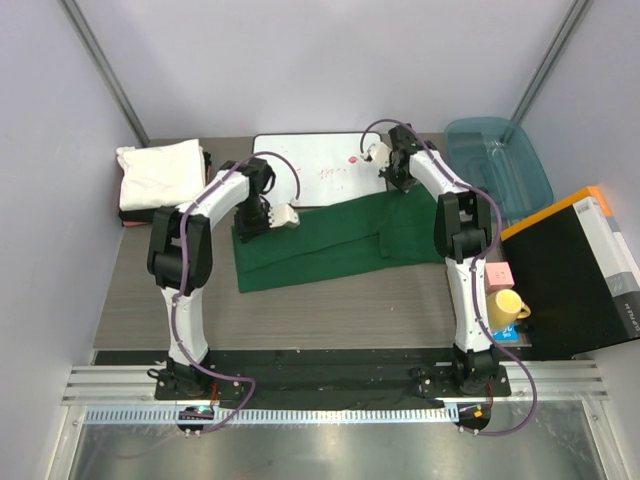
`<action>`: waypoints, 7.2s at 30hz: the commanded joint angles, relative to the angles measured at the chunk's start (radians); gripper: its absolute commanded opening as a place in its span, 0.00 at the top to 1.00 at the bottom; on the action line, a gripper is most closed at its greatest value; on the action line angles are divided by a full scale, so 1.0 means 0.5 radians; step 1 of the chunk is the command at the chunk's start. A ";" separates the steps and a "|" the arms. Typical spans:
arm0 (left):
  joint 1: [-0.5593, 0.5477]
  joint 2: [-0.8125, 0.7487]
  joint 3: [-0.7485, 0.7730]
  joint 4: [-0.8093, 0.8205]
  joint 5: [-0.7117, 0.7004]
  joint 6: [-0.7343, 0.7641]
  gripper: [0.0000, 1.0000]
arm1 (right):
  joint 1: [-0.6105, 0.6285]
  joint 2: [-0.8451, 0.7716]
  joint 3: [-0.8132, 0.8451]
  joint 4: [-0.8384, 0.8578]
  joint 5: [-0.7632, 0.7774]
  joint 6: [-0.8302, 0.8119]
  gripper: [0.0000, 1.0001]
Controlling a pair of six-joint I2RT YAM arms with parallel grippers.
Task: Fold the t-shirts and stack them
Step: Rotate the tshirt 90 degrees
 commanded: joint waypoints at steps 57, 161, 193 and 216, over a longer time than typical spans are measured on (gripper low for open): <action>0.483 -1.065 -0.406 1.271 -0.423 -1.139 1.00 | 1.112 0.105 -0.010 0.364 -0.974 0.498 0.99; 0.225 -0.430 0.318 1.121 -0.466 -0.943 1.00 | 0.612 0.559 0.593 0.762 -0.412 0.099 0.99; 0.228 -0.629 0.110 1.244 -0.472 -0.983 1.00 | 0.281 -0.196 -0.097 0.247 -0.805 0.372 0.99; 0.228 -0.650 0.036 1.265 -0.512 -0.970 1.00 | 0.229 0.541 0.514 0.703 -0.198 0.041 0.99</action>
